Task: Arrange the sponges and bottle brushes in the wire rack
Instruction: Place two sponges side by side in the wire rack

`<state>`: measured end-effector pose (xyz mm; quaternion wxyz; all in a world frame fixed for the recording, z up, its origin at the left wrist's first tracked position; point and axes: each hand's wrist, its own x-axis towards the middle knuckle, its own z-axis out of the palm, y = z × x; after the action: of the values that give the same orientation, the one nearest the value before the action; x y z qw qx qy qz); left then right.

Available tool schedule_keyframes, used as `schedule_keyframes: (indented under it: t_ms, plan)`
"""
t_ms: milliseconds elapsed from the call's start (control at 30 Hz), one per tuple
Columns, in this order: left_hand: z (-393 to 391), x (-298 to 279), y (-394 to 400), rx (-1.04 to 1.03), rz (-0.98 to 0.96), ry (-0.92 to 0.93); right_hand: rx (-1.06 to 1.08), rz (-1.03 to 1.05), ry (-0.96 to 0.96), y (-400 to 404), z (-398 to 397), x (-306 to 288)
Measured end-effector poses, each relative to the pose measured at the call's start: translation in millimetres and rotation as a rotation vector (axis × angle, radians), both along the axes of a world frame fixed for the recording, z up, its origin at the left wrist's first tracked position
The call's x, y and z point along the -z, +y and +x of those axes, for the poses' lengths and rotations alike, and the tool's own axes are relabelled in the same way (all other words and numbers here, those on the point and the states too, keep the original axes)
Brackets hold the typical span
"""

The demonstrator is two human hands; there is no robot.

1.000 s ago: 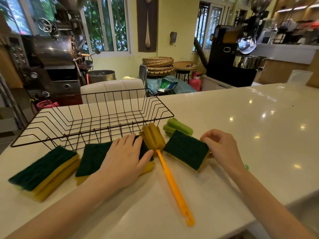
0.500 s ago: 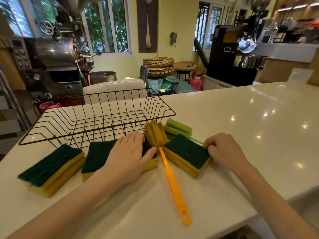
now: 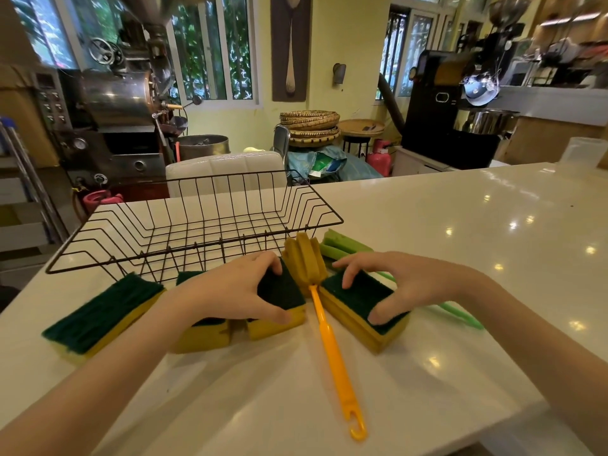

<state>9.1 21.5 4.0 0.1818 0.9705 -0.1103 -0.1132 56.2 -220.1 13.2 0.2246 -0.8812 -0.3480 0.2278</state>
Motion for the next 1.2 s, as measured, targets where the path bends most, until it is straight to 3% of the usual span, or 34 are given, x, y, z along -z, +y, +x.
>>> schedule_keyframes:
  t_ms: [167, 333, 467, 667, 800, 1200]
  plan:
    - [6, 3, 6, 0.004, 0.026, -0.002, -0.125, -0.252, 0.116, 6, 8, -16]
    - [7, 6, 4, -0.046, -0.050, -0.064, -0.105, -0.399, 0.051, 14, 5, -21]
    - [4, 2, 3, -0.099, -0.159, -0.116, -0.104, -0.399, -0.056, 12, 5, -29]
    - [7, -46, 10, -0.033, -0.225, 0.049, -0.103, -0.345, 0.016, 5, 17, -67]
    - [22, -79, 20, -0.010, -0.254, 0.024, -0.086, -0.277, -0.030, 12, 38, -95]
    - [113, -88, 63, -0.043, 0.022, -0.127, 0.011, -0.091, -0.241, 90, 125, -109]
